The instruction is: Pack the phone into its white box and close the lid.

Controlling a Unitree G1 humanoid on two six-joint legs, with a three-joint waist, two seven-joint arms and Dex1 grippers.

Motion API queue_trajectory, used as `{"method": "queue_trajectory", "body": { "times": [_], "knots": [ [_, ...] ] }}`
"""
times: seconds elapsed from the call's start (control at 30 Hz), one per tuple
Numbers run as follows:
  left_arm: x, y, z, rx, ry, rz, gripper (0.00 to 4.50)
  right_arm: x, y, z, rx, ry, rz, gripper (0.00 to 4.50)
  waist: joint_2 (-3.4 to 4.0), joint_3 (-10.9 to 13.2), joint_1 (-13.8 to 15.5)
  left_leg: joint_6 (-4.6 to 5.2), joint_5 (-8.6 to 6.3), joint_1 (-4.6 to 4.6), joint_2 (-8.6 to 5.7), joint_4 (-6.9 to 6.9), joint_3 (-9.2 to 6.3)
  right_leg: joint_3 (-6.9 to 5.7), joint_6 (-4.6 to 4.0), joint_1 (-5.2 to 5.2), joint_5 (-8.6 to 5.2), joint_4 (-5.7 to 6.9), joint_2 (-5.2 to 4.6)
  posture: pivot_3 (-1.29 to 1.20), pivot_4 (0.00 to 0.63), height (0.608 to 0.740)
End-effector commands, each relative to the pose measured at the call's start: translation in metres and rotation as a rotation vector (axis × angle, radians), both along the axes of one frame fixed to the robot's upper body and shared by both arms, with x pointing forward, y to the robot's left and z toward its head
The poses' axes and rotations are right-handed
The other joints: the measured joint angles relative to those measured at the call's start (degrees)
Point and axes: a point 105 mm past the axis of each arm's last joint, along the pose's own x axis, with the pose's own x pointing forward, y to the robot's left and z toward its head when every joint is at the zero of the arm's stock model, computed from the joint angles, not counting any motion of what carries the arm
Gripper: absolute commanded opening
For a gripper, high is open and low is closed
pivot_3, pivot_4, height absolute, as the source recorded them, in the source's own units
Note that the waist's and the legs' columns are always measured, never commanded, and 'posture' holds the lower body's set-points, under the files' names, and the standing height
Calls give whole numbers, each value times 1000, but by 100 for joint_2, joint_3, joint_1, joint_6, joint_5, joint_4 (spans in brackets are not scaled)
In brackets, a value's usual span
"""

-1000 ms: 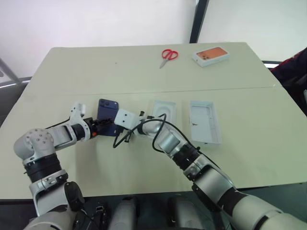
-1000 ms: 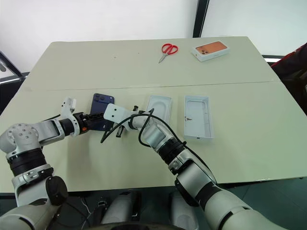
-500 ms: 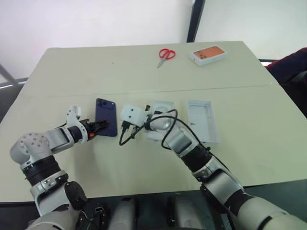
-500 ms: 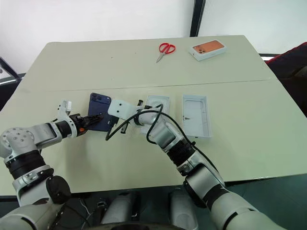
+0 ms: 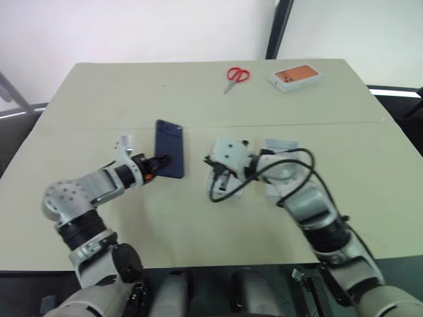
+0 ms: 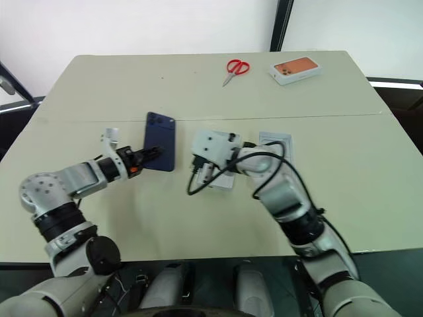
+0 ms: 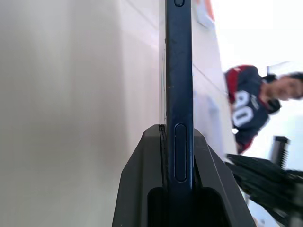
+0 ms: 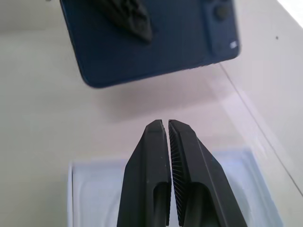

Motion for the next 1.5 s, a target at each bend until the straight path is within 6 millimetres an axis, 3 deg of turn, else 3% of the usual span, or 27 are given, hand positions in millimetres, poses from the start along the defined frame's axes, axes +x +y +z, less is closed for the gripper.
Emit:
{"method": "queue_trajectory", "body": {
  "times": [0.03,0.2,0.47,0.9,1.5],
  "knots": [
    [-3,-45,18,35,-63,-141,12,-14,-28,11,-1,-12,0,184,-1,1,-5,4,-2,0,-2,2,0,0,0,4,0,-1,-1,0,150,740],
    [4,-79,17,32,4,-208,12,-26,-67,4,18,69,-89,184,-5,3,-46,6,-3,4,-7,1,5,1,0,3,0,1,9,0,150,740],
    [8,-91,3,86,82,-220,12,-29,-82,4,111,105,-167,184,-3,5,-16,6,-3,8,-3,0,8,4,0,4,0,5,19,0,150,740],
    [10,-101,0,58,119,-194,12,-28,-86,2,230,123,-184,184,-7,7,-4,-8,5,5,-8,6,7,2,0,8,0,0,13,0,150,740],
    [8,-113,-7,75,166,-218,12,-28,-87,-2,249,117,-201,184,-7,7,-10,-8,6,5,-8,8,8,2,0,9,0,1,14,0,150,740]
  ]
}}
